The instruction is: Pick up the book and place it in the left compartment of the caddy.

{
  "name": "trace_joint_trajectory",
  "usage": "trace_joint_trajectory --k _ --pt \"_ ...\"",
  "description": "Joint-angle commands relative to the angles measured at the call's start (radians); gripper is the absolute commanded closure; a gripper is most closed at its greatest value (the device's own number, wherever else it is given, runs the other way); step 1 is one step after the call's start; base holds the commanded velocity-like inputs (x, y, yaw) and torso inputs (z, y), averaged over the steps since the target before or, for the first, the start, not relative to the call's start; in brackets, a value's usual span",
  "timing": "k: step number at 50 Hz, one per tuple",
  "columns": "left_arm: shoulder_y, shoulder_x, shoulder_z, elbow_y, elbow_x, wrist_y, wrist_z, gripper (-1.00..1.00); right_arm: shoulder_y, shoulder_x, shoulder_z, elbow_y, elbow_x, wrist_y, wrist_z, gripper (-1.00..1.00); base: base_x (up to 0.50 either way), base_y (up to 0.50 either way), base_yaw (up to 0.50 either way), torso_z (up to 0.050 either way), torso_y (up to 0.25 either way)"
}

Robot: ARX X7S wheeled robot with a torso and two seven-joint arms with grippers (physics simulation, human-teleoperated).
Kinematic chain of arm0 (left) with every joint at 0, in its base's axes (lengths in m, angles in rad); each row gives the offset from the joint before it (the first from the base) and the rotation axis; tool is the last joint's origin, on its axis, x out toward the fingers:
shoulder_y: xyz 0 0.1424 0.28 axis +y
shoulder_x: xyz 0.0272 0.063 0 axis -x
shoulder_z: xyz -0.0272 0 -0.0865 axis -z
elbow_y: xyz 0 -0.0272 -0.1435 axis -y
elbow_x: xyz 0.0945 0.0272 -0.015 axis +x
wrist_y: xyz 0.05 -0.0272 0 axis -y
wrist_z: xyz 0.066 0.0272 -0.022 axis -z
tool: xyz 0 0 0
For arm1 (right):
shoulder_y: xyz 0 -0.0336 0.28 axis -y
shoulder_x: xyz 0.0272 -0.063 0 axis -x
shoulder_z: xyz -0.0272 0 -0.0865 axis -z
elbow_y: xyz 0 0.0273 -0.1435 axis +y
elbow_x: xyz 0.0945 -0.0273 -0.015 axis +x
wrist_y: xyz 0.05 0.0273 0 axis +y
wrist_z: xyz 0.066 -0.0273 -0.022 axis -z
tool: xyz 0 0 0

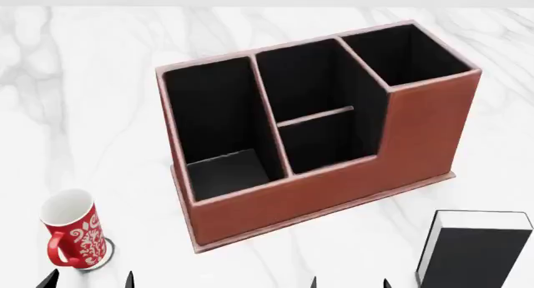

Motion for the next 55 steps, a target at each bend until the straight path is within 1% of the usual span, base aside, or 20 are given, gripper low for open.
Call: trace_joint_trajectory --k 1,19,20,22,23,25,26,28,29,30,32,39,40,45,48,55 --pt "0.000 -0.016 0.019 -0.001 -0.015 0.001 -0.018 -1.00 0.001 0.016 -0.022 0.009 0.008 -0.010 0.023 -1.00 0.00 0.00 0.00 0.000 0.000" --pt "0.000 -0.059 0.070 -0.003 -0.055 0.013 -0.069 -1.00 0.002 0.060 -0.078 -0.001 0.040 0.010 0.078 -1.00 0.00 0.00 0.00 0.000 0.000" --pt "0.001 -0.061 0.072 -0.001 -0.057 0.012 -0.070 -1.00 -0.001 0.057 -0.070 -0.023 0.068 0.044 0.073 -1.00 0.00 0.00 0.00 0.000 0.000" --pt "0.002 -0.064 0.074 0.004 -0.063 0.009 -0.073 -1.00 -0.007 0.060 -0.075 -0.054 0.056 0.069 0.092 -1.00 0.00 0.00 0.00 0.000 0.000" --pt "0.000 -0.066 0.075 0.003 -0.064 0.009 -0.075 -1.00 -0.010 0.060 -0.070 -0.102 0.092 0.129 0.082 -1.00 0.00 0.00 0.00 0.000 0.000" --pt "-0.002 -0.068 0.076 0.000 -0.066 0.012 -0.080 -1.00 -0.012 0.069 -0.073 -0.182 0.098 0.202 0.091 -1.00 0.00 0.00 0.00 0.000 0.000" --pt "-0.004 -0.069 0.077 -0.005 -0.067 0.016 -0.083 -1.00 -0.008 0.078 -0.072 -0.270 0.114 0.299 0.094 -1.00 0.00 0.00 0.00 0.000 0.000" --pt "-0.005 -0.071 0.079 -0.008 -0.069 0.017 -0.087 -1.00 -0.006 0.091 -0.084 -0.336 0.076 0.339 0.124 -1.00 0.00 0.00 0.00 0.000 0.000" --pt "-0.002 -0.073 0.080 -0.004 -0.072 0.017 -0.088 -1.00 0.012 0.100 -0.076 -0.412 0.098 0.438 0.122 -1.00 0.00 0.00 0.00 0.000 0.000" --pt "-0.001 -0.074 0.083 -0.003 -0.071 0.020 -0.090 -1.00 0.026 0.104 -0.072 -0.451 0.098 0.477 0.131 -1.00 0.00 0.00 0.00 0.000 0.000" --pt "0.000 -0.076 0.087 -0.003 -0.071 0.023 -0.094 -1.00 0.064 0.124 -0.094 -0.491 0.074 0.541 0.139 -1.00 0.00 0.00 0.00 0.000 0.000" --pt "-0.004 -0.083 0.093 -0.007 -0.080 0.025 -0.106 -1.00 0.166 0.142 -0.074 -0.600 0.105 0.724 0.141 -1.00 0.00 0.00 0.00 0.000 0.000" --pt "-0.002 -0.084 0.095 -0.006 -0.079 0.028 -0.107 -1.00 0.187 0.150 -0.072 -0.627 0.113 0.774 0.136 -1.00 0.00 0.00 0.00 0.000 0.000" --pt "-0.003 -0.089 0.100 -0.007 -0.085 0.030 -0.114 -1.00 0.235 0.159 -0.075 -0.669 0.115 0.879 0.147 -1.00 0.00 0.00 0.00 0.000 0.000" --pt "-0.004 -0.092 0.105 -0.011 -0.086 0.033 -0.119 -1.00 0.254 0.158 -0.061 -0.691 0.130 0.910 0.146 -1.00 0.00 0.00 0.00 0.000 0.000" --pt "-0.006 -0.100 0.114 -0.014 -0.093 0.036 -0.128 -1.00 0.252 0.163 -0.079 -0.677 0.126 0.891 0.150 -1.00 0.00 0.00 0.00 0.000 0.000"
